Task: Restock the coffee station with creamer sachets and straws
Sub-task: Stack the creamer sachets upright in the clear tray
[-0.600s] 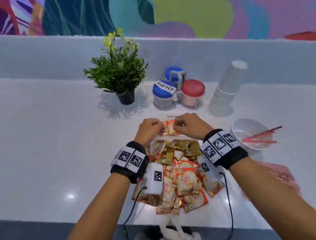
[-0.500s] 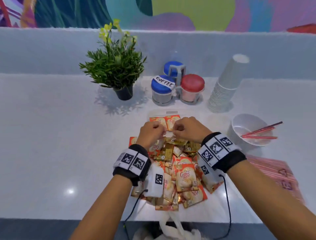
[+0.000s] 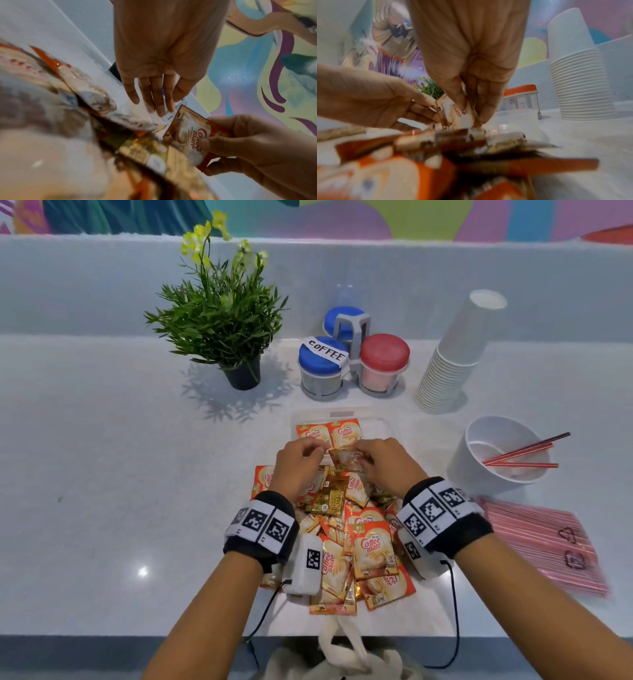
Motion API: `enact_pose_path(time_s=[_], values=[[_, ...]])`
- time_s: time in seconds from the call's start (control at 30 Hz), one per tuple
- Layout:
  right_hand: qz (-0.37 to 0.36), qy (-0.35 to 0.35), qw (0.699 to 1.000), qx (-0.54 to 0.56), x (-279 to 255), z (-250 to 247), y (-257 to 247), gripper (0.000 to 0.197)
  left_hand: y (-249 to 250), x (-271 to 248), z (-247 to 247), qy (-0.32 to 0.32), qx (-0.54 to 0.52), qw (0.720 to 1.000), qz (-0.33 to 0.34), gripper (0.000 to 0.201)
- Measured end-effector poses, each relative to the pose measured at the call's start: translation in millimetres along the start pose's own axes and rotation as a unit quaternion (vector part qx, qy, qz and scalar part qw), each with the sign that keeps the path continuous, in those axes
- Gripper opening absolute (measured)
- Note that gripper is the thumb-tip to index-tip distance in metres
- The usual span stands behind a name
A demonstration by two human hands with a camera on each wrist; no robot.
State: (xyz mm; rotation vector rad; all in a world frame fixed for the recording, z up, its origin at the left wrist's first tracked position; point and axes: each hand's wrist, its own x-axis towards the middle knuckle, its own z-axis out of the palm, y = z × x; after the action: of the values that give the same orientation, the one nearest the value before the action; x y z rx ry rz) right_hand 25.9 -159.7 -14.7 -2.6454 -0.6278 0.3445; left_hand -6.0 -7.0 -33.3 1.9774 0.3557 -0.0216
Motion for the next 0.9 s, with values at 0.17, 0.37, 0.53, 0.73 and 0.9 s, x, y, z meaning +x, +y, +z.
enact_pose_path(time_s=[0.17,0.37,0.53,0.73,0.9], values=[[0.008,0.040,0.995,0.093,11,-20,-6,0.017,12,1,-8,-0.058,-0.079,0.995,0.018,0.009],[0.034,0.092,0.968,0.232,21,-23,-9,0.015,12,5,-11,-0.043,-0.106,0.993,-0.006,0.010],[-0.009,0.108,0.962,0.252,26,-27,-26,0.012,19,2,-18,-0.088,-0.150,0.985,-0.024,0.013],[0.003,0.119,0.968,0.221,36,-20,-32,0.021,9,8,-30,0.004,-0.144,0.988,-0.047,0.013],[0.012,0.015,0.999,0.046,27,-2,-34,0.017,-10,12,-40,0.092,-0.154,0.979,-0.091,0.012]])
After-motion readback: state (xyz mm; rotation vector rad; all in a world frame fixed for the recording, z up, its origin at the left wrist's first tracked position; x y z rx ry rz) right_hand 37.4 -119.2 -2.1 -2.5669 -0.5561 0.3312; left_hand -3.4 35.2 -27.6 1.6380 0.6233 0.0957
